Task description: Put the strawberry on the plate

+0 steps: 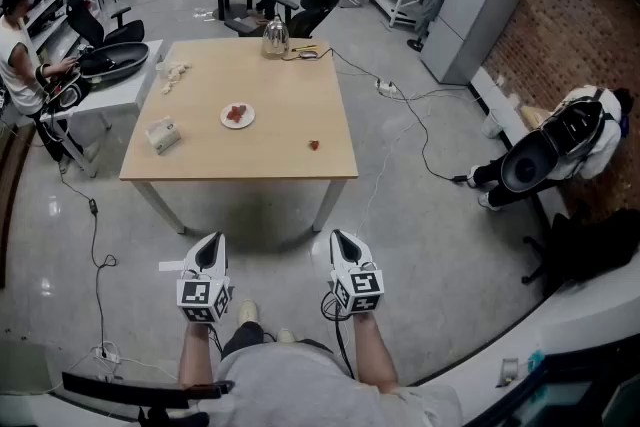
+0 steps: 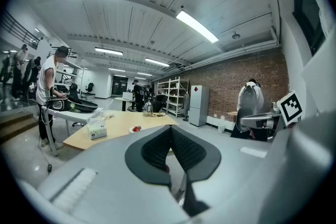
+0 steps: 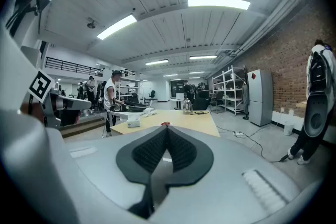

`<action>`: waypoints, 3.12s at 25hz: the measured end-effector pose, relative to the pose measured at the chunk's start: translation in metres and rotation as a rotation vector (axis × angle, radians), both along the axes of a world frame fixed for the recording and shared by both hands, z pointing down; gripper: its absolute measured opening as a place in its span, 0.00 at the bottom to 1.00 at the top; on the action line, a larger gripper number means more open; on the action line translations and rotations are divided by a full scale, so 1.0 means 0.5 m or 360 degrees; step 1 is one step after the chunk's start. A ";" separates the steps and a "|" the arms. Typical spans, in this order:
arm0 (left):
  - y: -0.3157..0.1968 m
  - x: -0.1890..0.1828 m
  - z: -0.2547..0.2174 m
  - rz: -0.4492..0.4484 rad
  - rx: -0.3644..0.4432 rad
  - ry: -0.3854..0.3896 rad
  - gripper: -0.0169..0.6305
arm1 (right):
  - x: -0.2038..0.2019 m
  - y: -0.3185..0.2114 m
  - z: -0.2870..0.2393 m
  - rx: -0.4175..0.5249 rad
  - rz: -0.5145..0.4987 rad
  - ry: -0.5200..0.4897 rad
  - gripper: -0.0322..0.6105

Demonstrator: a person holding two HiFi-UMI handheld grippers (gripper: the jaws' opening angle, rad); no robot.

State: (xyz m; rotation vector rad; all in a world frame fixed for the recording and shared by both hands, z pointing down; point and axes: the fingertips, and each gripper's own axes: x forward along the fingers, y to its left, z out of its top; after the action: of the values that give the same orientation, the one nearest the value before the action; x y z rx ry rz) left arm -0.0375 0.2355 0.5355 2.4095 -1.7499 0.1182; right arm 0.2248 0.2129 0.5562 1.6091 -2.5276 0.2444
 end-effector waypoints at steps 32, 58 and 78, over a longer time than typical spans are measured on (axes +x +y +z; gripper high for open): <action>-0.263 -0.175 0.010 0.0367 0.0012 0.0033 0.06 | -0.176 -0.152 0.019 0.0007 0.0355 -0.0023 0.06; -0.514 -0.161 0.068 0.0324 -0.0088 0.0030 0.06 | -0.154 -0.430 0.083 -0.0100 0.0316 0.0041 0.06; -0.711 -0.127 0.130 0.0258 -0.0230 -0.0005 0.06 | -0.099 -0.701 0.185 -0.0221 0.0283 0.0062 0.06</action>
State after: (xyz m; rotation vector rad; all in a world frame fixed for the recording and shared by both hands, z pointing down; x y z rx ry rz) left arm -0.1008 -0.1200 0.6005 2.4427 -1.4895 0.2584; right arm 0.1752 -0.1375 0.6487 1.7654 -2.2855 0.3943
